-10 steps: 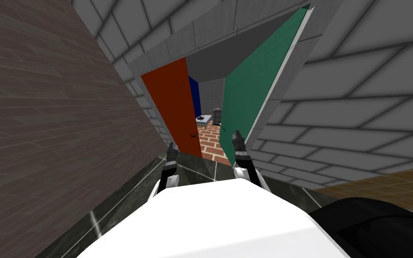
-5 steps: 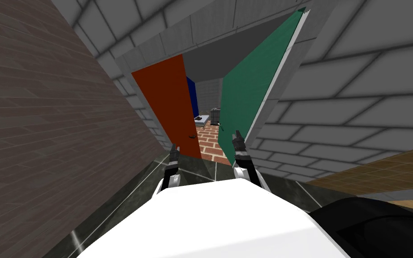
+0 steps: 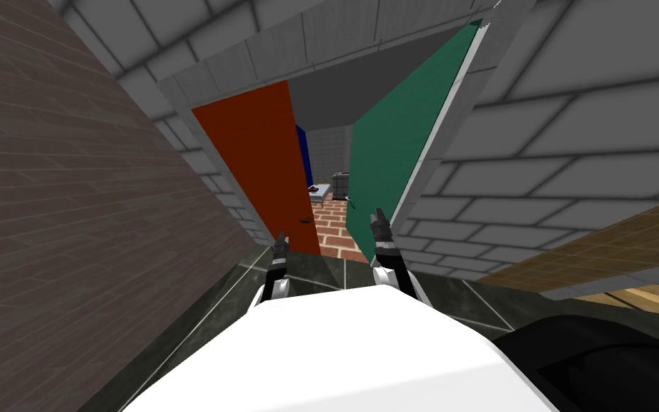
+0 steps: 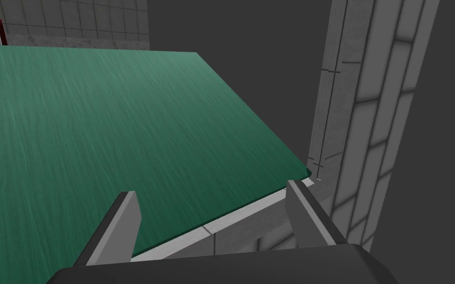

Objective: Push the door open

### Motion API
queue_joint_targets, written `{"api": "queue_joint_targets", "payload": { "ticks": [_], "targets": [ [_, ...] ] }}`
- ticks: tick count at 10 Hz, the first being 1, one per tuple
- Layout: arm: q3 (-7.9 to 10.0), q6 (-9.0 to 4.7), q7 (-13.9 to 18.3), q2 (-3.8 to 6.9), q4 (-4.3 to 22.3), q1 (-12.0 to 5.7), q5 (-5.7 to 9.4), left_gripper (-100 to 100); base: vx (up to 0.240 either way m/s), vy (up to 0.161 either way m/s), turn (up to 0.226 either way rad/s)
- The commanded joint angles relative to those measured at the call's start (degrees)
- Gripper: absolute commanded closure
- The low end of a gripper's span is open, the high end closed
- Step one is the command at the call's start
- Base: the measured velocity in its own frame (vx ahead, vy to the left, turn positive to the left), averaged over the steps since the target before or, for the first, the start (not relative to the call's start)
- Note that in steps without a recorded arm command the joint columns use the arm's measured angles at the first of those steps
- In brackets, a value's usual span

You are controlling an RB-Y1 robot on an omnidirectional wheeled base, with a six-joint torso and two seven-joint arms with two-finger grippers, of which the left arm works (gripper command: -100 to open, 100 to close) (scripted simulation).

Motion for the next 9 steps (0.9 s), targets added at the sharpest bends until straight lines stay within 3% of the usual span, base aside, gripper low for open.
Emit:
{"api": "queue_joint_targets", "payload": {
  "ticks": [1, 2, 9],
  "targets": [
    [0.14, -0.50, -0.08, 0.05, 2.86, -1.16, 0.12, -100, 0.025, 0.066, -0.127],
    [0.14, -0.50, -0.08, 0.05, 2.96, -1.16, 0.12, -100, 0.024, 0.053, -0.055],
    [0.63, -2.74, -0.46, 0.02, 13.98, -5.55, 0.61, -100, 0.036, 0.080, -0.115]
  ]
}}
